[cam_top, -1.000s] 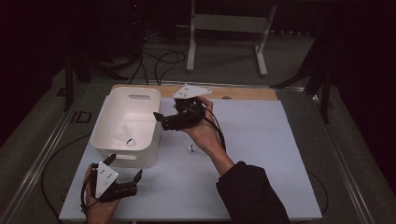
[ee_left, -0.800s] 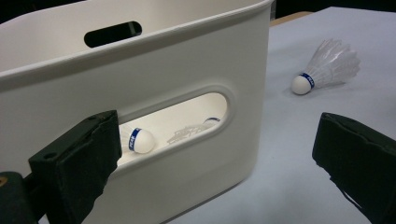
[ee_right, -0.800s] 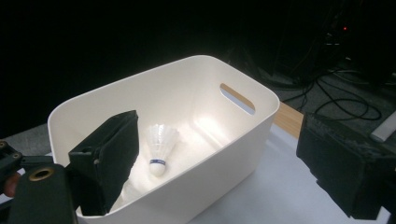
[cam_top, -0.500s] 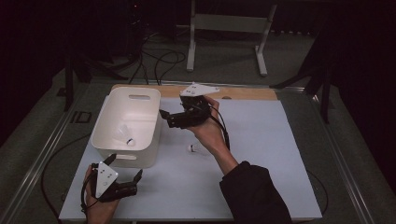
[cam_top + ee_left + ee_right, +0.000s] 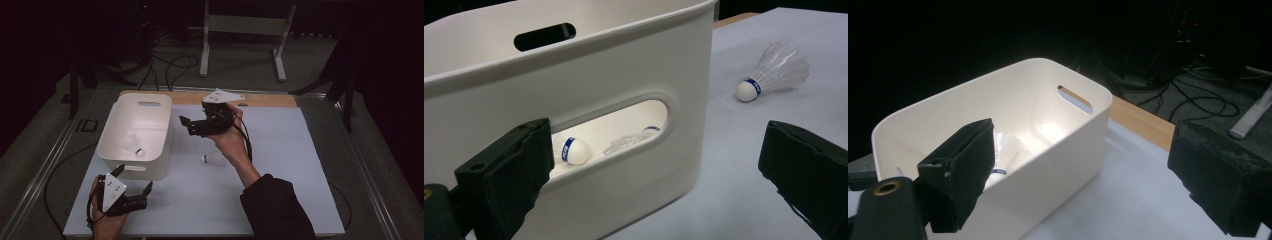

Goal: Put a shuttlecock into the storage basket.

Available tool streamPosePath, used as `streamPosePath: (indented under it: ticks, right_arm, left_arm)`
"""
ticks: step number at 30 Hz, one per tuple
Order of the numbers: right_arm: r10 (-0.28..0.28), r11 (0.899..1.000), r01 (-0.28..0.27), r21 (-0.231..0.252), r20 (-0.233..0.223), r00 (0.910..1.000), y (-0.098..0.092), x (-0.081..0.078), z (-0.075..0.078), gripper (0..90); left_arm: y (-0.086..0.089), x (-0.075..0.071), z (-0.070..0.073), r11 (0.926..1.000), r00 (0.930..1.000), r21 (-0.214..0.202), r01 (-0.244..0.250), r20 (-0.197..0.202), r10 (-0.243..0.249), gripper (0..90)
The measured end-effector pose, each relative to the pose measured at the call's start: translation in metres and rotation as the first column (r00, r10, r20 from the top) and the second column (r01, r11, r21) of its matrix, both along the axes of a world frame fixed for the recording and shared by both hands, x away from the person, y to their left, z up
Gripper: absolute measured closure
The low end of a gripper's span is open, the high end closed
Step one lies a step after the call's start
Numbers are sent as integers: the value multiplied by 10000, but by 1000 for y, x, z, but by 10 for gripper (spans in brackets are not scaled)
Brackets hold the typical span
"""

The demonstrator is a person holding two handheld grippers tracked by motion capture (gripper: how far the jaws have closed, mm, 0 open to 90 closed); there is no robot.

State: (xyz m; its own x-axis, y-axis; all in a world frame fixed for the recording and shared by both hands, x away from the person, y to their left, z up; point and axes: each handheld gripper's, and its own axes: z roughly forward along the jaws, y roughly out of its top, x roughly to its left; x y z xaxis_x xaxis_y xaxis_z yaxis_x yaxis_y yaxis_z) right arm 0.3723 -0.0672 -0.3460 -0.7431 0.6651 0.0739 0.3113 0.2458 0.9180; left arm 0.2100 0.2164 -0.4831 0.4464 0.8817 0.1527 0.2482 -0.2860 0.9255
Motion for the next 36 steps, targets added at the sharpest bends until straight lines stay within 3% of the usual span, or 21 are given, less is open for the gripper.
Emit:
streamPosePath:
  ticks: [22,36]
  right_arm:
    - [-612,9981,612,-8,-305,9977,-29,6,-14,112]
    - [-732,9971,722,-249,-401,9965,-36,6,-23,99]
  left_arm:
    - [0,0,0,10000,10000,-27,-11,-4,11,18]
    - [-1,0,0,10000,10000,3,-22,-6,22,17]
